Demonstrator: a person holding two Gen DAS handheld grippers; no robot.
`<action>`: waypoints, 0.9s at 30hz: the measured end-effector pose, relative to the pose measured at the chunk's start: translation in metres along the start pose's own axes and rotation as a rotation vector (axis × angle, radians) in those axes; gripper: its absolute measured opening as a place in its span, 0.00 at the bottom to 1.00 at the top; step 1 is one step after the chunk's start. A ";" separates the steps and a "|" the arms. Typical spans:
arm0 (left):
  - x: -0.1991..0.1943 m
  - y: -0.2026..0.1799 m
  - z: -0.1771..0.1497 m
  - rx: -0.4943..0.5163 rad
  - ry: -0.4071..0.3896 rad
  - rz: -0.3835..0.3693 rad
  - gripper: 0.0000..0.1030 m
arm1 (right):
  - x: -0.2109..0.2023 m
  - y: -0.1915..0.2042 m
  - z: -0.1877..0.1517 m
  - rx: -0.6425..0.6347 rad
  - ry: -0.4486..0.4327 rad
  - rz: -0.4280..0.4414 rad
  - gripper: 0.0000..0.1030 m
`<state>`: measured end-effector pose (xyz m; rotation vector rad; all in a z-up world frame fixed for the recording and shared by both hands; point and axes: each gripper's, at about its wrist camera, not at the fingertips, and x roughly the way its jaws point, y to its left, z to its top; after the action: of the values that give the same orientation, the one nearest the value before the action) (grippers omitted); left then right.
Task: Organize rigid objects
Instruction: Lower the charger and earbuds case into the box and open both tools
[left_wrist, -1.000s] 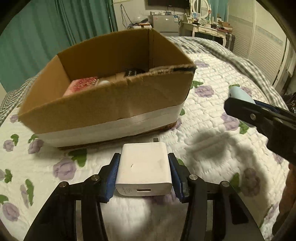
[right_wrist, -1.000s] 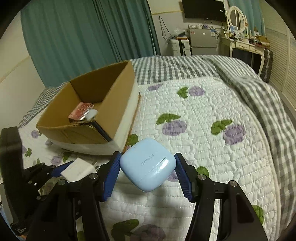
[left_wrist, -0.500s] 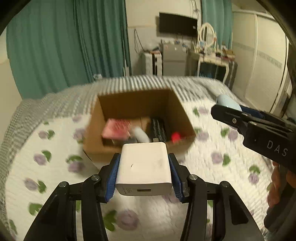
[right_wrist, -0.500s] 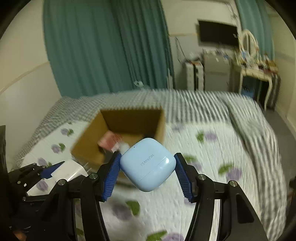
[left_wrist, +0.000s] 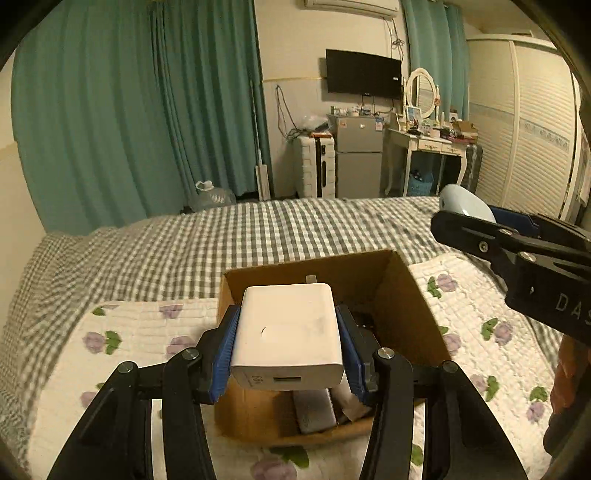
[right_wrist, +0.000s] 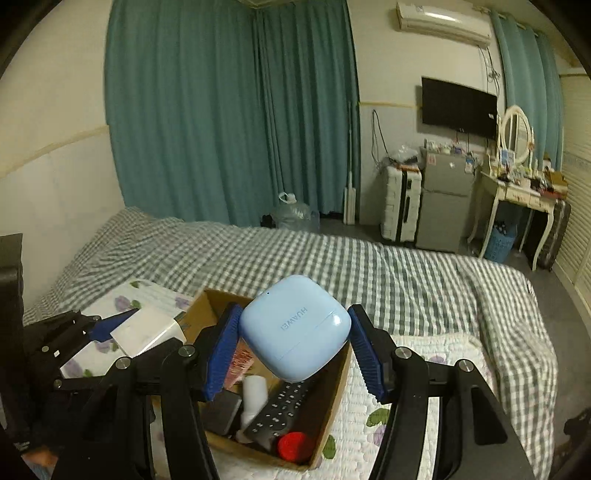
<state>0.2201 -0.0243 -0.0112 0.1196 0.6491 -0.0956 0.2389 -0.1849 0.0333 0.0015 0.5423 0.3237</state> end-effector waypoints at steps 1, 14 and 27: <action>0.009 0.000 -0.003 -0.003 0.014 -0.002 0.49 | 0.009 -0.002 -0.003 0.004 0.013 0.000 0.56; 0.064 -0.007 -0.036 -0.004 0.127 -0.013 0.52 | 0.064 -0.015 -0.044 -0.012 0.124 0.002 0.56; 0.033 0.013 -0.018 -0.058 0.050 0.042 0.66 | 0.050 -0.020 -0.040 0.008 0.131 -0.015 0.56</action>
<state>0.2373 -0.0106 -0.0444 0.0800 0.6982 -0.0330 0.2652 -0.1923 -0.0279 -0.0156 0.6730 0.3086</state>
